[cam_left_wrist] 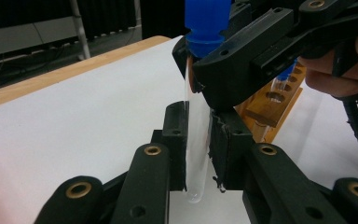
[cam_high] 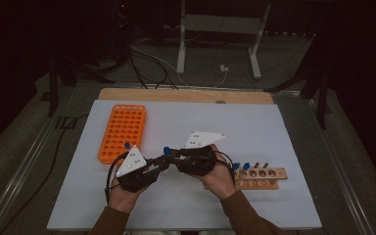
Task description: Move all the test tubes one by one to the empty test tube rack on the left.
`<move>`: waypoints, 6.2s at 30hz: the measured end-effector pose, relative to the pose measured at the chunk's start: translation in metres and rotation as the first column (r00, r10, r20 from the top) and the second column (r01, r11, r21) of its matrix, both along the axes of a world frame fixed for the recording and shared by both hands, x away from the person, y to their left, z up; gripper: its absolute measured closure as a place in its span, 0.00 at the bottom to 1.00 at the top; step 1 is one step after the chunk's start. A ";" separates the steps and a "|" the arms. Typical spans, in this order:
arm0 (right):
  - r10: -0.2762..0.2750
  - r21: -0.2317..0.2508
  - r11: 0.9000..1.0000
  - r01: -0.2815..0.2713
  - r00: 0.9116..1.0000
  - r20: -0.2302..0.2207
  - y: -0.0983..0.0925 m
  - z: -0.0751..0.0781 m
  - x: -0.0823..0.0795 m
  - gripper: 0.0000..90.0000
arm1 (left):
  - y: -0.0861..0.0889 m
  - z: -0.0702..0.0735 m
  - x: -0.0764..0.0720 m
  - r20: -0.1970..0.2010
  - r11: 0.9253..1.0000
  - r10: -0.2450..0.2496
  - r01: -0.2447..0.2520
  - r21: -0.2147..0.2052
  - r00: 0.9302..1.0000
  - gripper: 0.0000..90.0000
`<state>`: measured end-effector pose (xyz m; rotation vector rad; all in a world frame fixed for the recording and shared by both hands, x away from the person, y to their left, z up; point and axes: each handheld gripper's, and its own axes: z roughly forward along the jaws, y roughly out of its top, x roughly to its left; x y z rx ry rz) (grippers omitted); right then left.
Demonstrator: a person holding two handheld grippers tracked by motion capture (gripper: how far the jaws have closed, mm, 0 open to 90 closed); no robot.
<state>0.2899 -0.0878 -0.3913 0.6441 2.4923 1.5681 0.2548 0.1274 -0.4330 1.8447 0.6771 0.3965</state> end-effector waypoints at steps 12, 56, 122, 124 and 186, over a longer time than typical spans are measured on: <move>-0.122 0.030 0.992 0.121 0.991 0.055 -0.024 0.010 0.002 0.21 | 0.028 -0.001 0.008 -0.014 0.994 0.105 -0.105 -0.029 0.994 0.87; -0.473 0.048 0.881 0.471 0.877 0.086 -0.167 0.012 0.010 0.01 | 0.111 -0.008 0.019 0.017 0.923 0.377 -0.375 -0.085 0.926 0.86; -0.531 0.038 0.847 0.530 0.845 0.062 -0.207 -0.015 -0.006 0.01 | 0.099 -0.064 0.044 -0.078 0.903 0.406 -0.387 0.184 0.910 0.86; -0.531 0.037 0.848 0.529 0.845 0.062 -0.207 -0.015 -0.006 0.01 | 0.099 -0.064 0.044 -0.077 0.903 0.407 -0.388 0.187 0.910 0.86; -0.304 -0.101 0.948 0.303 0.953 0.002 -0.202 -0.061 -0.033 0.61 | 0.116 -0.038 0.022 -0.118 0.891 0.449 -0.453 -0.013 0.886 0.03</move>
